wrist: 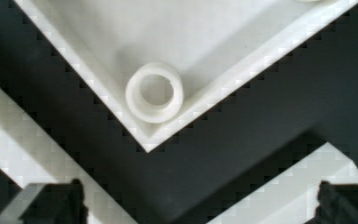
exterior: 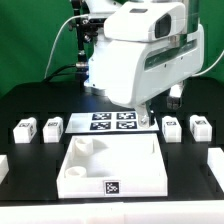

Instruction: Assemble one leg

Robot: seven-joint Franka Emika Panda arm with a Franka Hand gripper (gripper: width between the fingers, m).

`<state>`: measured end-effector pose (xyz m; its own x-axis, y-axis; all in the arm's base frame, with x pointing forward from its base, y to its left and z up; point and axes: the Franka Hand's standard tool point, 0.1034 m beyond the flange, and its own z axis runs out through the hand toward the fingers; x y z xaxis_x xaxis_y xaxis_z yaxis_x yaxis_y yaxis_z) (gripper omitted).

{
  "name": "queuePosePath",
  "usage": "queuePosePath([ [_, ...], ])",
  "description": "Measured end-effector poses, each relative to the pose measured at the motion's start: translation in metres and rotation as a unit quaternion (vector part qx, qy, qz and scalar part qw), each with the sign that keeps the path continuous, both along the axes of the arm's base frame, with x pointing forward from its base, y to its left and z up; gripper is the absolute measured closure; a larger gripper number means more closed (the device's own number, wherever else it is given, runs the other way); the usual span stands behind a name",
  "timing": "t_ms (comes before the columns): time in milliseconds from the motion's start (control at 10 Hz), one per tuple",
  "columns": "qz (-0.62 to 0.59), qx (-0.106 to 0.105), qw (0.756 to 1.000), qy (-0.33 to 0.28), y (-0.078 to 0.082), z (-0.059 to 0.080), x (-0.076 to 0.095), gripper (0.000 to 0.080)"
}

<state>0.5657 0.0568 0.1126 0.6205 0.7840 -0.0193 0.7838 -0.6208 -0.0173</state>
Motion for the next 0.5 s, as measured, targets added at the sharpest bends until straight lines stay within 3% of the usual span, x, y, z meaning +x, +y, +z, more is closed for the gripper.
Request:
queuePosePath([
  [500,0.000,0.000,1.000,0.000,0.0000,-0.0001,-0.0001,0.0150],
])
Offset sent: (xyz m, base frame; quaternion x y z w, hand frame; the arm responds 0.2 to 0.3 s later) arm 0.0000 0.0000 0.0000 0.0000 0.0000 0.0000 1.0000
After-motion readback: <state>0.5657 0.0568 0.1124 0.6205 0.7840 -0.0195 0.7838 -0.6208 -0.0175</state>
